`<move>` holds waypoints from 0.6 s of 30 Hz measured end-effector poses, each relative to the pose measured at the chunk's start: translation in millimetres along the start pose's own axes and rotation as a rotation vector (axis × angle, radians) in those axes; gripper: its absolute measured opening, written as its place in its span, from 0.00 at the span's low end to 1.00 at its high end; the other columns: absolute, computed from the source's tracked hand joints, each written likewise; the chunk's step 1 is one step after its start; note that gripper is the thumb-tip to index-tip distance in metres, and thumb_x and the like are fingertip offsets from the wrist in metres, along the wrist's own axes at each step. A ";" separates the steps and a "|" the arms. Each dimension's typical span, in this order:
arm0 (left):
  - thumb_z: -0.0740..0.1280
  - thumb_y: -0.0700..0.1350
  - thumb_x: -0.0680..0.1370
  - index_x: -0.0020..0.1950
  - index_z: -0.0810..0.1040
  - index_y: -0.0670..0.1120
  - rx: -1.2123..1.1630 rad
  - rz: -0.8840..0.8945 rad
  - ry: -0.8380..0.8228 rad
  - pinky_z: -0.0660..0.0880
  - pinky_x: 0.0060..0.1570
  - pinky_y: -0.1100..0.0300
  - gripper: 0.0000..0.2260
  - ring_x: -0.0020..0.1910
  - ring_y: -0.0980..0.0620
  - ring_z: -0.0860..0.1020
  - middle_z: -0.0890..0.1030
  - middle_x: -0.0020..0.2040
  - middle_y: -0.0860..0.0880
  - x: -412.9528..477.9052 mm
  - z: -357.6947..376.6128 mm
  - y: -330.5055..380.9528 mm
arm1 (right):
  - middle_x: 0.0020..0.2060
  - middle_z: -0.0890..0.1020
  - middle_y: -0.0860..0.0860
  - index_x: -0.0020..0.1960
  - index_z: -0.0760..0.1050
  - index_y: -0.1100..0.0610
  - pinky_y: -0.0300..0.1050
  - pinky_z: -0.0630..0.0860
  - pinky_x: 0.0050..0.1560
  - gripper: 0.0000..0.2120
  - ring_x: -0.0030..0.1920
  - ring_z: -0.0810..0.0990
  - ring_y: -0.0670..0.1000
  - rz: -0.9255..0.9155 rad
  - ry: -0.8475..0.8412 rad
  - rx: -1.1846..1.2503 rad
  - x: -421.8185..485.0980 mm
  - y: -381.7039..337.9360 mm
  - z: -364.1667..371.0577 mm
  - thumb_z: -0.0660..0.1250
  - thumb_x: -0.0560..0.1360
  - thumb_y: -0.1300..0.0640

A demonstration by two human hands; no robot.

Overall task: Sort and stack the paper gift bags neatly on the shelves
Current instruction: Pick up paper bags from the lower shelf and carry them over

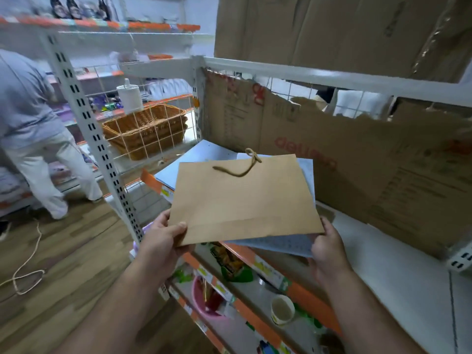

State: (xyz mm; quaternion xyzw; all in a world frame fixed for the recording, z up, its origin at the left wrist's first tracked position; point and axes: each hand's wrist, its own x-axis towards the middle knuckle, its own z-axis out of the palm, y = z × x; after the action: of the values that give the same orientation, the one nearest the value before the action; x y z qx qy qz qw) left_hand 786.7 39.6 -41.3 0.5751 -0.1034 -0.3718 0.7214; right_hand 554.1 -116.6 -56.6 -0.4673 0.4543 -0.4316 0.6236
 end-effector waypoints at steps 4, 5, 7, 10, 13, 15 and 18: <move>0.58 0.30 0.81 0.60 0.73 0.44 0.003 -0.017 0.005 0.69 0.18 0.62 0.13 0.25 0.49 0.72 0.76 0.42 0.42 34.3 1.7 12.1 | 0.60 0.80 0.59 0.67 0.73 0.57 0.63 0.74 0.65 0.14 0.59 0.80 0.62 0.036 0.029 0.108 39.4 7.2 23.6 0.59 0.83 0.64; 0.58 0.30 0.81 0.60 0.73 0.45 0.001 -0.020 0.001 0.70 0.19 0.62 0.13 0.24 0.50 0.74 0.77 0.42 0.43 42.1 3.1 15.4 | 0.62 0.79 0.60 0.71 0.71 0.57 0.64 0.73 0.66 0.17 0.61 0.79 0.62 0.068 0.048 0.118 49.3 12.4 28.1 0.58 0.83 0.65; 0.58 0.31 0.82 0.58 0.74 0.47 -0.017 -0.022 0.000 0.73 0.21 0.61 0.13 0.28 0.51 0.77 0.79 0.44 0.44 59.5 5.4 21.8 | 0.65 0.78 0.61 0.74 0.68 0.57 0.64 0.73 0.66 0.22 0.62 0.79 0.62 0.118 0.070 0.129 65.9 22.9 37.3 0.56 0.82 0.68; 0.58 0.31 0.82 0.57 0.74 0.47 -0.027 -0.018 -0.031 0.76 0.24 0.61 0.13 0.36 0.50 0.78 0.80 0.47 0.45 89.5 4.1 31.2 | 0.63 0.79 0.62 0.71 0.72 0.62 0.63 0.72 0.68 0.21 0.63 0.77 0.63 0.108 0.106 0.101 79.7 32.5 56.8 0.57 0.80 0.73; 0.57 0.31 0.82 0.56 0.74 0.46 -0.020 -0.017 -0.063 0.75 0.24 0.61 0.12 0.35 0.50 0.78 0.80 0.48 0.44 123.4 1.3 43.0 | 0.60 0.81 0.61 0.67 0.75 0.61 0.62 0.74 0.65 0.17 0.61 0.79 0.63 0.082 0.117 0.048 84.8 34.9 85.2 0.64 0.79 0.67; 0.58 0.31 0.82 0.59 0.73 0.45 -0.009 -0.024 -0.082 0.75 0.23 0.62 0.12 0.35 0.50 0.77 0.79 0.48 0.43 149.8 -0.7 51.3 | 0.60 0.81 0.59 0.68 0.74 0.60 0.61 0.74 0.65 0.18 0.61 0.79 0.62 0.102 0.141 0.039 92.5 38.3 104.9 0.65 0.79 0.66; 0.58 0.31 0.82 0.56 0.73 0.48 -0.001 -0.041 -0.132 0.75 0.22 0.63 0.13 0.36 0.50 0.76 0.79 0.47 0.44 189.9 -6.4 62.9 | 0.65 0.77 0.56 0.72 0.70 0.60 0.56 0.71 0.67 0.21 0.66 0.75 0.58 0.120 0.193 0.049 102.6 43.9 140.0 0.65 0.79 0.66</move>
State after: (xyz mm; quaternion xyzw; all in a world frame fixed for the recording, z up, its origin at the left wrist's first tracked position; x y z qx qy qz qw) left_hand 949.9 -76.2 -39.1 0.5510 -0.1389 -0.4235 0.7055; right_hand 716.9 -180.3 -95.1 -0.3802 0.5284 -0.4475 0.6131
